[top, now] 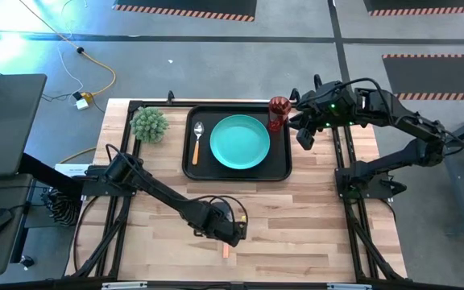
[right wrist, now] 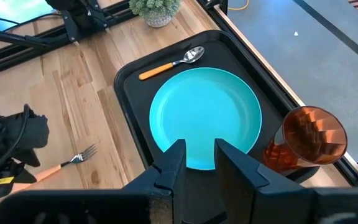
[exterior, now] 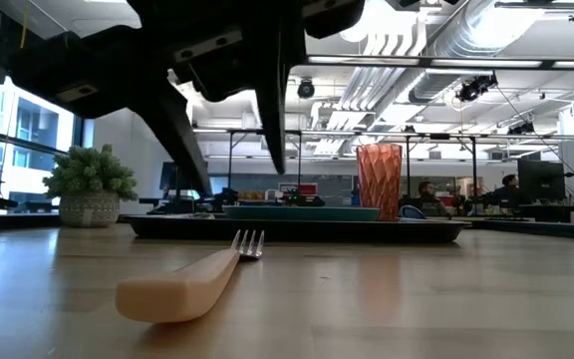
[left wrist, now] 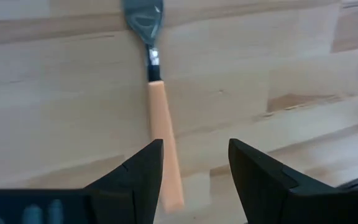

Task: Pick and place plate/cup/fork/spoon on tray
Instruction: Put the light brown fork on the black table tray

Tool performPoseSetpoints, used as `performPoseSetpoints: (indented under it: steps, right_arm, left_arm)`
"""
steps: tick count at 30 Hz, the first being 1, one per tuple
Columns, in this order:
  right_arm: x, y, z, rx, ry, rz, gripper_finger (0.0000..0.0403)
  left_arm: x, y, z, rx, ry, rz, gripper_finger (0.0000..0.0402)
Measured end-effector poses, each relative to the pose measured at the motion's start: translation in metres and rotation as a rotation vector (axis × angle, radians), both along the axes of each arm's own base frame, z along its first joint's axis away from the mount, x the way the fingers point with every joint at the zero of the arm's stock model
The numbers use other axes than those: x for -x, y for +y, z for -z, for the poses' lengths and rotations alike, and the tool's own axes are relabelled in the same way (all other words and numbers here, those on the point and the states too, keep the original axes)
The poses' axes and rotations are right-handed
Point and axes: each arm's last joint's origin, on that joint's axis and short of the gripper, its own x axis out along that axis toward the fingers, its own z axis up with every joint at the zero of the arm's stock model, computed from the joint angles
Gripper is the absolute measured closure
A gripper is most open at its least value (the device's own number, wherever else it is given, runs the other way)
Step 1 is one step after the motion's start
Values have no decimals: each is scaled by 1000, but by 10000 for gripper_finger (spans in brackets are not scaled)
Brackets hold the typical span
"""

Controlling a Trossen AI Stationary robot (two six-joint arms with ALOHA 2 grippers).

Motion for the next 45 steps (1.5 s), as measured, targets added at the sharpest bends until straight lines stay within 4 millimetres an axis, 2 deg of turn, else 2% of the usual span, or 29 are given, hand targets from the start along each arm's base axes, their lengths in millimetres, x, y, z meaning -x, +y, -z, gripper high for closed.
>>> performPoseSetpoints:
  steps: [7, 27, 38, 41, 45]
  right_arm:
    - [0, 0, 0, -1, 3, 0, 328]
    - [0, 0, 1, -1, 7, 0, 328]
    - [0, 0, 0, 0, 5, 0, 328]
    - [0, 0, 0, 0, 6, 0, 328]
    - [0, 0, 0, 0, 5, 0, 328]
  left_arm:
    - [3, 2, 2, -18, 36, -16, 229]
    - [-5, 0, 37, -37, 89, -26, 229]
    - [-1, 2, 48, -64, 172, 10, 230]
    - [0, 2, 53, -71, 198, 15, 242]
    - [0, 4, 57, -90, 217, 50, 278]
